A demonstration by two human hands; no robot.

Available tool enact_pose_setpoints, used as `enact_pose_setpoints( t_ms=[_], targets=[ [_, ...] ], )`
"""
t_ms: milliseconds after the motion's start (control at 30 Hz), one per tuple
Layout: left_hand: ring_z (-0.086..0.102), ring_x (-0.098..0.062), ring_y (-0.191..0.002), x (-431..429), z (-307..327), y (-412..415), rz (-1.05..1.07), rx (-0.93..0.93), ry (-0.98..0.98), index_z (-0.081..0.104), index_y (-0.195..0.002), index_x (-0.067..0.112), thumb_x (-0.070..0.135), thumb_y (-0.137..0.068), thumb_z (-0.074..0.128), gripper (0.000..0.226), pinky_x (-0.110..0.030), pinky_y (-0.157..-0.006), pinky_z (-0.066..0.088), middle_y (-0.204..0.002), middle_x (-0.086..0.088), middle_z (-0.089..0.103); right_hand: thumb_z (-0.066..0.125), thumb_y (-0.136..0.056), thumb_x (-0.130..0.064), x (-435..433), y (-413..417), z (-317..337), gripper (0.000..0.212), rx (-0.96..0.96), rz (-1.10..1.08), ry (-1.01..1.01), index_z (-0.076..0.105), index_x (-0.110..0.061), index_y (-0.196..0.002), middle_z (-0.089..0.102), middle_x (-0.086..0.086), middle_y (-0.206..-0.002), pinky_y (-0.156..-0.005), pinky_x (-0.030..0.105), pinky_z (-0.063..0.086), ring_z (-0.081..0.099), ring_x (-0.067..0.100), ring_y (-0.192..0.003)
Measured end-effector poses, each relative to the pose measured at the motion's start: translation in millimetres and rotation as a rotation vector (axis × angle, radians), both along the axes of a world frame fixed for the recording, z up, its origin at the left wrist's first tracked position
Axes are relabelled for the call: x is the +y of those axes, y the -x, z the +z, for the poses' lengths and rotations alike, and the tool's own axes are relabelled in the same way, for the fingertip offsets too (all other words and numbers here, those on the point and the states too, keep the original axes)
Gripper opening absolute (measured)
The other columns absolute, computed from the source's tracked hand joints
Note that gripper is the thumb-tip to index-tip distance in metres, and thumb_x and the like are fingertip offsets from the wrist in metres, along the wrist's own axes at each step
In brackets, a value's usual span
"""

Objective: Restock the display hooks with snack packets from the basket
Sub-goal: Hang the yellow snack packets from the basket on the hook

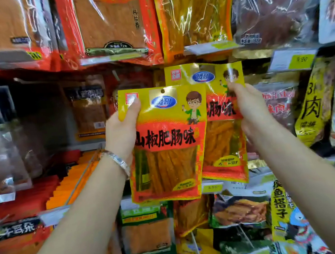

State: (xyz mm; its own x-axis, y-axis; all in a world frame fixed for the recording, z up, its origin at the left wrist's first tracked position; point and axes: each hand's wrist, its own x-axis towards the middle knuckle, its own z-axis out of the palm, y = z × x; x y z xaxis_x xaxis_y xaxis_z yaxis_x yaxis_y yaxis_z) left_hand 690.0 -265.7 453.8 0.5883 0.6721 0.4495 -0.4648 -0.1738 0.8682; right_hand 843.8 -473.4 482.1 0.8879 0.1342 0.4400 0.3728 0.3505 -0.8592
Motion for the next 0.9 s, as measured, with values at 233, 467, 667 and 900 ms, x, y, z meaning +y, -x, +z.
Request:
enact_pose_setpoints(
  t_ms=[233, 467, 667, 900],
  targets=[
    [0.068, -0.019, -0.067, -5, 1, -3, 0.047, 0.019, -0.024, 0.067, -0.061, 0.034, 0.065, -0.062, 0.069, 0.031, -0.037, -0.065, 0.054, -0.072, 0.001, 0.071, 0.057, -0.090, -0.029, 13, -10, 2, 0.014, -0.048, 0.001, 0.081, 0.062, -0.019, -0.082, 0.070, -0.001, -0.084, -0.073, 0.035, 0.053, 0.068, 0.019, -0.082],
    [0.069, -0.018, -0.066, -5, 6, 2, 0.076, 0.039, 0.004, 0.068, -0.060, 0.034, 0.063, -0.060, 0.068, 0.028, -0.045, -0.070, 0.056, -0.069, 0.002, 0.070, 0.032, -0.102, -0.036, 50, -29, 15, 0.039, -0.014, -0.089, 0.335, 0.052, -0.007, -0.118, 0.057, 0.014, -0.118, -0.094, 0.036, 0.042, 0.053, 0.026, -0.110],
    [0.070, -0.018, -0.065, -13, 12, 3, 0.056, 0.066, 0.000, 0.068, -0.060, 0.035, 0.058, -0.068, 0.067, 0.024, -0.047, -0.071, 0.056, -0.069, 0.002, 0.071, 0.025, -0.101, -0.043, 46, -20, 11, 0.058, 0.015, -0.052, 0.480, 0.019, -0.014, -0.151, 0.022, 0.006, -0.157, -0.113, 0.037, 0.018, 0.023, 0.025, -0.142],
    [0.071, -0.023, -0.076, -36, 19, -2, -0.041, 0.064, -0.070, 0.070, -0.067, 0.034, 0.058, -0.071, 0.065, 0.025, -0.048, -0.076, 0.055, -0.081, -0.003, 0.074, 0.053, -0.085, -0.052, 15, 36, -2, 0.025, -0.133, 0.088, 0.026, 0.063, -0.030, -0.092, 0.070, 0.001, -0.102, -0.089, 0.041, 0.052, 0.066, 0.020, -0.099]
  ],
)
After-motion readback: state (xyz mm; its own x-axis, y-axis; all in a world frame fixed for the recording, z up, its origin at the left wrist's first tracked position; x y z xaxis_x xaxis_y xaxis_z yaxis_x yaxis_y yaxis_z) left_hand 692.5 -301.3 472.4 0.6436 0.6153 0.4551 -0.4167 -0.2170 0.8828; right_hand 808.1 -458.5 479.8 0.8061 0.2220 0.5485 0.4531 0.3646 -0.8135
